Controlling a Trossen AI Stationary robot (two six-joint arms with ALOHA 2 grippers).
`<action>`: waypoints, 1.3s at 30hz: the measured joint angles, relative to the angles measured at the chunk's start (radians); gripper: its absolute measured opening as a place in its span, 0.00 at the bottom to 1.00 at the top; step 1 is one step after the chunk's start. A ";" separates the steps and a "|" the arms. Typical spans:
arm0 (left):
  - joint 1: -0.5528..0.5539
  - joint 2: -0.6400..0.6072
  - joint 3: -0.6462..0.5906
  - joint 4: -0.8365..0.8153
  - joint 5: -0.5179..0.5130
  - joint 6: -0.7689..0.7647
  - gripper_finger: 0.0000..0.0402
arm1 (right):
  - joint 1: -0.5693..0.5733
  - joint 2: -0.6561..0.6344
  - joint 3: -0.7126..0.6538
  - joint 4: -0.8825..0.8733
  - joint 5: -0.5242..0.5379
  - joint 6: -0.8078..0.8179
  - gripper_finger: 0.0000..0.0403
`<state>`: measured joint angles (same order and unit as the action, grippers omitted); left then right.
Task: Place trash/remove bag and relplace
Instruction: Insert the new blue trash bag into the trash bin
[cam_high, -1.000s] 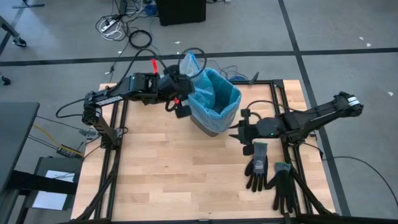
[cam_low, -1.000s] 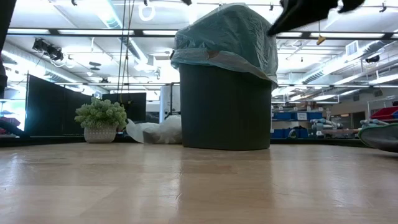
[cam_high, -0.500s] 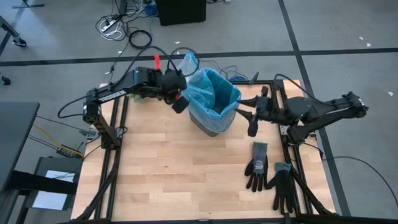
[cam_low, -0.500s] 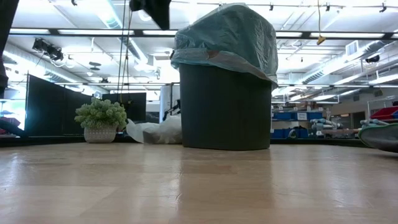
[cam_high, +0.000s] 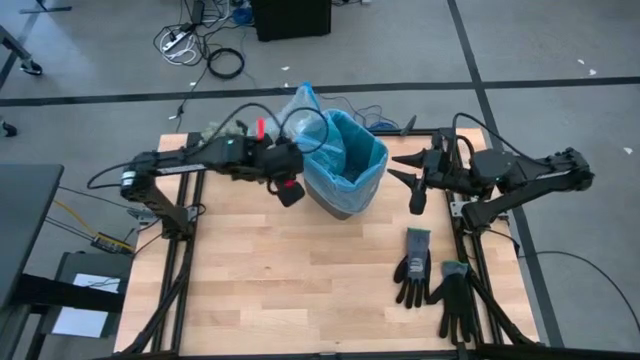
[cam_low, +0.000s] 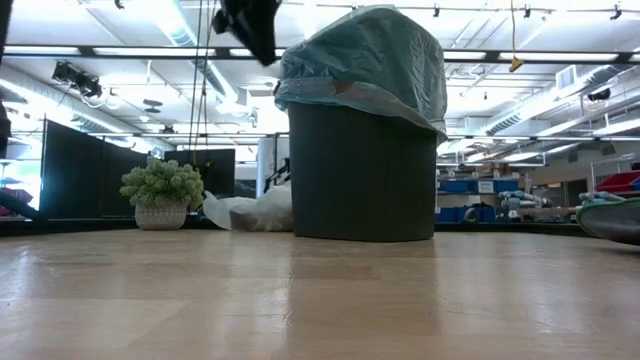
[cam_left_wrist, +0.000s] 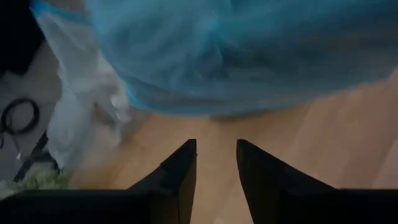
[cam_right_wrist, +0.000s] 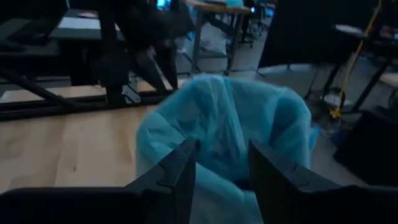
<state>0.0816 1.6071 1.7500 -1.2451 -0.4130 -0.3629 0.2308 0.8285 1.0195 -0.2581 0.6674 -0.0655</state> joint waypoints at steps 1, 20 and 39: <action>-0.007 -0.026 -0.024 0.041 -0.018 -0.003 0.31 | -0.002 -0.009 0.000 -0.020 0.000 0.018 0.33; 0.012 -0.417 -0.742 0.853 -0.088 0.222 0.31 | -0.006 -0.069 0.000 -0.020 -0.036 0.082 0.30; 0.137 -0.407 -0.856 1.093 -0.013 0.012 0.31 | -0.041 -0.068 0.000 -0.013 -0.042 0.177 0.29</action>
<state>0.2188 1.1999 0.8943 -0.1522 -0.4257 -0.3511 0.1897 0.7605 1.0195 -0.2710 0.6258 0.1116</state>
